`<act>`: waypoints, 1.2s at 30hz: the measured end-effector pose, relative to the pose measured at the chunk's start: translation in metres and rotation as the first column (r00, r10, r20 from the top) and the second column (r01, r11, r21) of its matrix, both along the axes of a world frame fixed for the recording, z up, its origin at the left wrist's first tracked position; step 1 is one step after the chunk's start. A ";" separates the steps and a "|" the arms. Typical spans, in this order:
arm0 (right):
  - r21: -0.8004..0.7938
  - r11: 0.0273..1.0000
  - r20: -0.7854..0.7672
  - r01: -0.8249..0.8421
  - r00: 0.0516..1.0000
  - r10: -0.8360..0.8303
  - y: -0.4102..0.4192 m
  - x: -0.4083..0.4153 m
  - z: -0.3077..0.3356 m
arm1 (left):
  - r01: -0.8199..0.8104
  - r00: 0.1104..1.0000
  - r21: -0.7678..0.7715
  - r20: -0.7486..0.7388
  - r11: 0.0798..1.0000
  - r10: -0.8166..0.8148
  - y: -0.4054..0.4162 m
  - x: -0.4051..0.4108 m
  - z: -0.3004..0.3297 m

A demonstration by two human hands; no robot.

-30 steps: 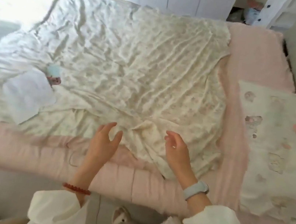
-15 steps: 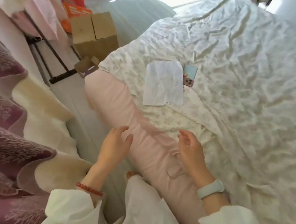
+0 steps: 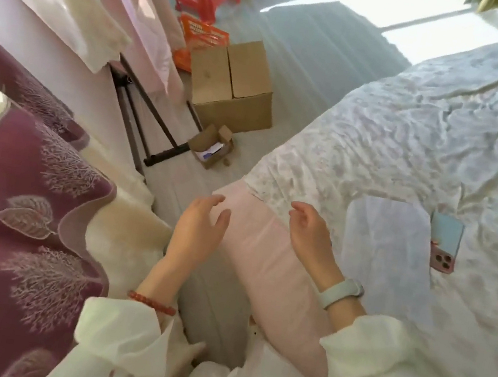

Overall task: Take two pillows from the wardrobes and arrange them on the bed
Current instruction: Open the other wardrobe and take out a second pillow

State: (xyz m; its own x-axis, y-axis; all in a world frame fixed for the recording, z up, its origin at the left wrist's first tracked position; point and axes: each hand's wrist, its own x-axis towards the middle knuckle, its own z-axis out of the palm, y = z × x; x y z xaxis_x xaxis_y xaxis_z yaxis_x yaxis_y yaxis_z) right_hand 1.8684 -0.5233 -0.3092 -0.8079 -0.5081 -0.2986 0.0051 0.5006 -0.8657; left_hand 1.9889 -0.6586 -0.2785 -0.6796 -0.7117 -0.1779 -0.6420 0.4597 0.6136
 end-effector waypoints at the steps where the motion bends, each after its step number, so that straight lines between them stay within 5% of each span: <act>1: -0.011 0.999 -0.003 -0.037 0.999 0.037 -0.024 -0.006 0.004 | -0.028 1.000 0.008 -0.011 1.000 0.029 -0.019 -0.002 0.003; 9: 0.011 0.987 -0.029 -0.160 0.987 0.160 -0.166 -0.042 0.000 | -0.159 0.987 0.087 0.012 0.983 0.158 -0.141 -0.025 -0.019; 19: 0.109 0.980 -0.021 0.167 0.986 -0.165 -0.347 -0.159 -0.017 | 0.289 0.956 -0.053 -0.026 0.956 -0.291 -0.393 -0.196 -0.008; 23: 0.121 0.965 0.015 0.231 0.972 -0.235 -0.404 -0.200 0.007 | 0.306 0.951 -0.040 -0.029 0.951 -0.307 -0.464 -0.262 0.006; 30: 0.188 0.899 -0.077 0.395 0.919 -0.387 -0.408 -0.279 0.029 | 0.552 0.834 0.043 -0.011 0.833 -0.552 -0.464 -0.409 0.006; 36: 0.246 0.832 -0.179 0.497 0.867 -0.465 -0.371 -0.404 0.027 | 0.728 0.683 -0.137 0.059 0.672 -0.728 -0.442 -0.538 0.006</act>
